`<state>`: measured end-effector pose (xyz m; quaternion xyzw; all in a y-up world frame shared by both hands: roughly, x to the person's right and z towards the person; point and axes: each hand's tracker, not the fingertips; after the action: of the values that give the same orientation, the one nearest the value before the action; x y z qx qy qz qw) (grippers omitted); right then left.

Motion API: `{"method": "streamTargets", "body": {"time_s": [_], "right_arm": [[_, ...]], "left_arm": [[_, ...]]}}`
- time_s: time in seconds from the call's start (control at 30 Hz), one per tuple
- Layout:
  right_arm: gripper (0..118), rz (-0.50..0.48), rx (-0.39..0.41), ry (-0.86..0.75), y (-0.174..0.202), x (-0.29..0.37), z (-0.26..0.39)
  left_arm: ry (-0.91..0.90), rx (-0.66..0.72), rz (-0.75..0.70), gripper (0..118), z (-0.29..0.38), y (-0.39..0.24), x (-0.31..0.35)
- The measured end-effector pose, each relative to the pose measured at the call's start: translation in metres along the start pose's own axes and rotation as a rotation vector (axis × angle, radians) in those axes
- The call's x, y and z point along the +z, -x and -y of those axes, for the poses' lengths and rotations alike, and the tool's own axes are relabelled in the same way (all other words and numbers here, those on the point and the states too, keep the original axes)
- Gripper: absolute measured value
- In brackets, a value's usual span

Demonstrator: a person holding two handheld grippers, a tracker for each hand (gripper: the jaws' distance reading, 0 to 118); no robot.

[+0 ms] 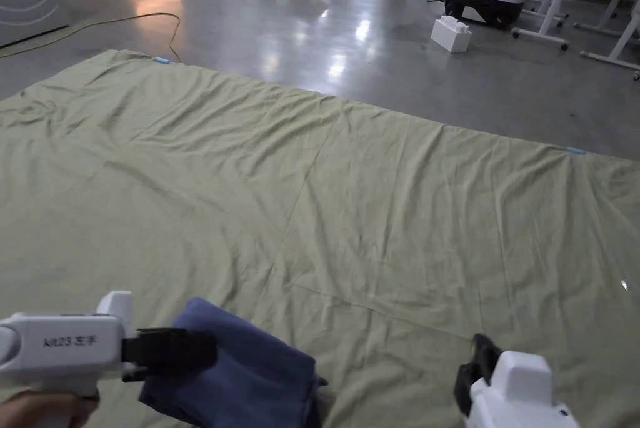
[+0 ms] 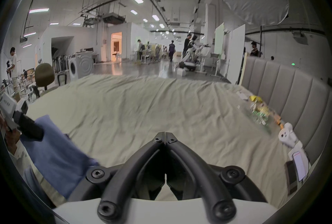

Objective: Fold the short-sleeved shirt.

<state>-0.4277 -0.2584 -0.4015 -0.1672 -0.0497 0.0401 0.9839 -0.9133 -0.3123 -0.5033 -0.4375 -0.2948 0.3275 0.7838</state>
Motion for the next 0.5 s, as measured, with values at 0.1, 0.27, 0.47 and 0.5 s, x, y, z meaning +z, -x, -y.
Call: {"method": "streamTargets", "body": {"time_s": [0.1, 0.27, 0.47, 0.5], "right_arm": [[1, 0.032, -0.004, -0.058, -0.018, 0.000, -0.027], [1, 0.061, -0.013, -0.108, -0.038, 0.000, -0.053], [1, 0.093, -0.008, -0.125, -0.050, 0.005, -0.059], [1, 0.099, -0.006, -0.128, -0.051, 0.007, -0.059]], "left_arm": [[0.003, 0.045, -0.041, 21, -0.028, 0.014, 0.035], [0.021, -0.004, -0.221, 21, -0.075, 0.030, 0.093], [0.032, -0.061, -0.414, 21, -0.119, 0.037, 0.149], [0.035, -0.067, -0.457, 21, -0.127, 0.045, 0.156]]}}
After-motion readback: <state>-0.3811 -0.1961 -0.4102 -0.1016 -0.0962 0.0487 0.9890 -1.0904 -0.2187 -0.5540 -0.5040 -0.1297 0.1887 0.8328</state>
